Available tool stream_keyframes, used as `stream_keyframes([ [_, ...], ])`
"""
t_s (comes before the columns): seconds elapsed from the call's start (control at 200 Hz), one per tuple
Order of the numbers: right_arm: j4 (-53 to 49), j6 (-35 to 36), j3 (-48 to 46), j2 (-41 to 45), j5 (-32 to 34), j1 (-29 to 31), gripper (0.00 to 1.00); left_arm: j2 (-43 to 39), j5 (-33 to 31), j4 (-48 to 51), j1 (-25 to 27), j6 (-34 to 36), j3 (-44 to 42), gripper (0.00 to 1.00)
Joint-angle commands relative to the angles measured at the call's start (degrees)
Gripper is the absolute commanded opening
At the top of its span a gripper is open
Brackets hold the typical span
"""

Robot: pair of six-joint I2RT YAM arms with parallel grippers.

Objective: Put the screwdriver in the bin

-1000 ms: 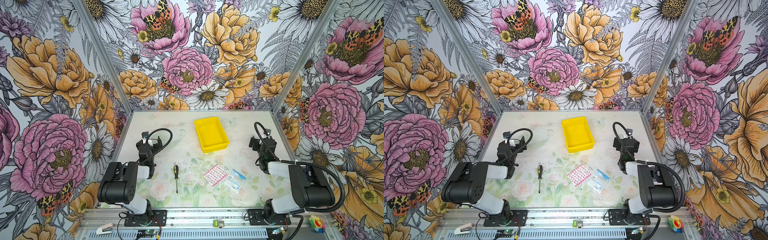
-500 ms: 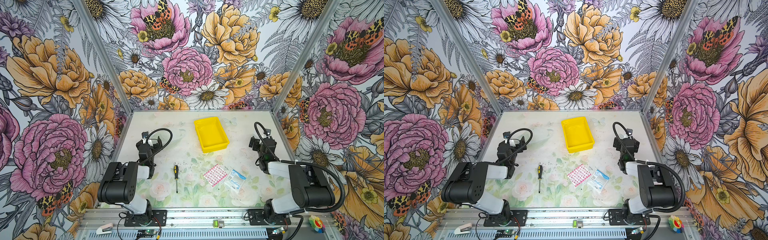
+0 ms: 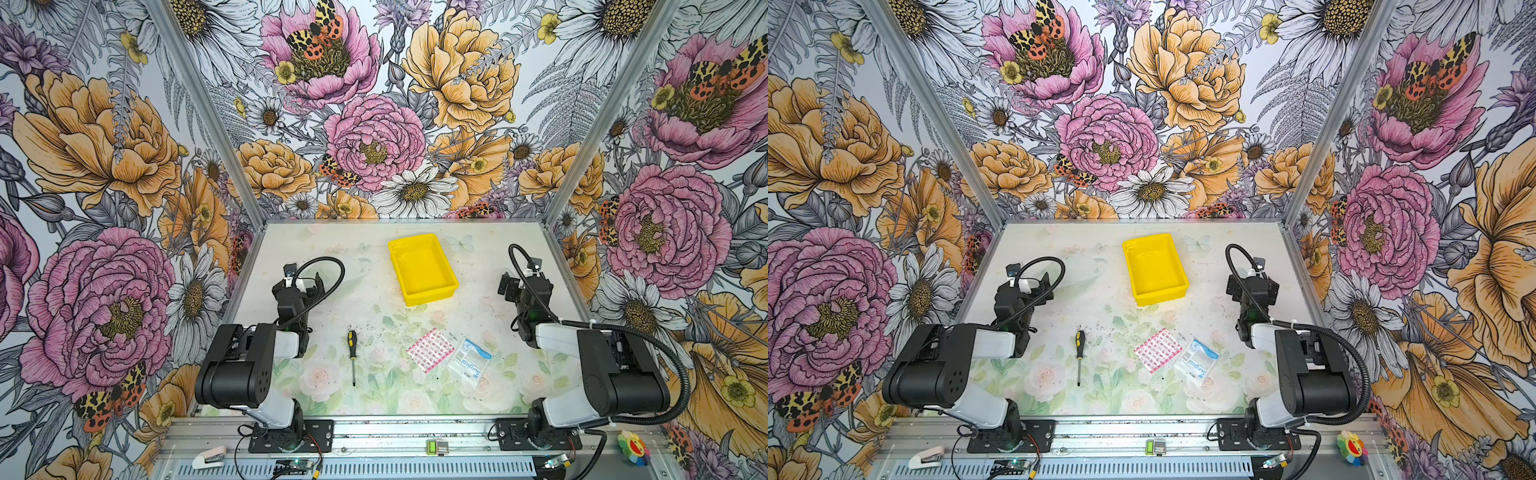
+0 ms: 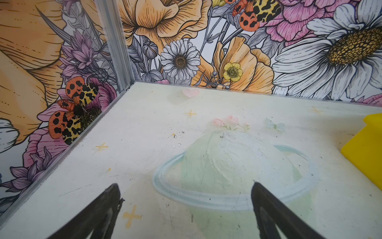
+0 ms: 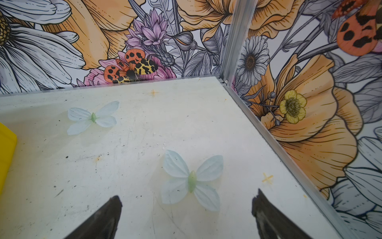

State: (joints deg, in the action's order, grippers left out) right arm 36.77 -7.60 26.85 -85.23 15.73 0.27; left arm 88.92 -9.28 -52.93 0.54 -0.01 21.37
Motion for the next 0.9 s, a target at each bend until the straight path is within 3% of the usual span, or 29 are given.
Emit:
stream_keyframes([
  [0.0,2.3,0.5,0.3,-0.5,-0.6,-0.4,0.99,-0.1,2.0,-0.8,-0.7,0.1,0.3,0.98],
  [0.27,1.9,0.6,0.6,-0.4,-0.7,-0.3,1.0,-0.2,2.2,-1.0,-0.8,0.0,0.2,0.99],
  [0.45,-10.4,0.7,7.8,-1.5,-1.5,-0.3,1.0,-1.5,0.8,0.9,-1.2,-1.0,0.6,0.99],
  [0.6,-9.6,0.4,5.6,1.2,-2.3,-0.2,0.99,-4.1,0.5,3.7,-1.4,-1.3,0.9,0.99],
  [0.896,-14.0,0.0,2.4,10.8,-0.9,0.4,0.99,-15.2,-2.0,25.6,-1.4,-3.0,6.0,0.99],
])
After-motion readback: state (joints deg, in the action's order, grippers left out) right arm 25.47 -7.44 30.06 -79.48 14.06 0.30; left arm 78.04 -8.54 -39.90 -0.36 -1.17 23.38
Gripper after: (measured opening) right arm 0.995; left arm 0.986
